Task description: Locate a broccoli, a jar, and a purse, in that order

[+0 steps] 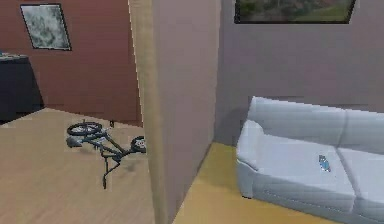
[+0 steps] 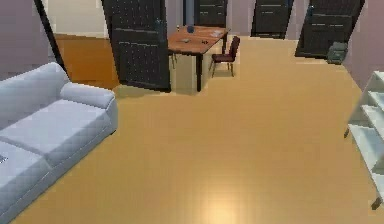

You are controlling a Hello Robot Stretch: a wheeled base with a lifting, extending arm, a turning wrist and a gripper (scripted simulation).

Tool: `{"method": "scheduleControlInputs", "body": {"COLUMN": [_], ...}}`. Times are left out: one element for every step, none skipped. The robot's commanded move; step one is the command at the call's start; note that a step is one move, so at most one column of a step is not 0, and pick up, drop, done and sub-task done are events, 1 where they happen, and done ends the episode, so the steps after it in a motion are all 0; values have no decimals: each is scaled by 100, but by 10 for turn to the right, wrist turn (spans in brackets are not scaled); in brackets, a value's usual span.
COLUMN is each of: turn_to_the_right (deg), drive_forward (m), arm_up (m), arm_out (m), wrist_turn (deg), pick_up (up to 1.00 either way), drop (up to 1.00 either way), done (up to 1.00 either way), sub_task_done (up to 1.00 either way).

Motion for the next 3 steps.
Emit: {"method": "scheduleControlInputs", "body": {"turn_to_the_right": [-390, 0, -330], "drive_forward": [0, 65, 0], "arm_up": [0, 0, 0], "arm_out": [0, 0, 0], "wrist_turn": [0, 0, 0], "pick_up": [0, 0, 0], "drop": [0, 0, 0], "done": [0, 0, 0], "sub_task_done": [0, 0, 0]}}
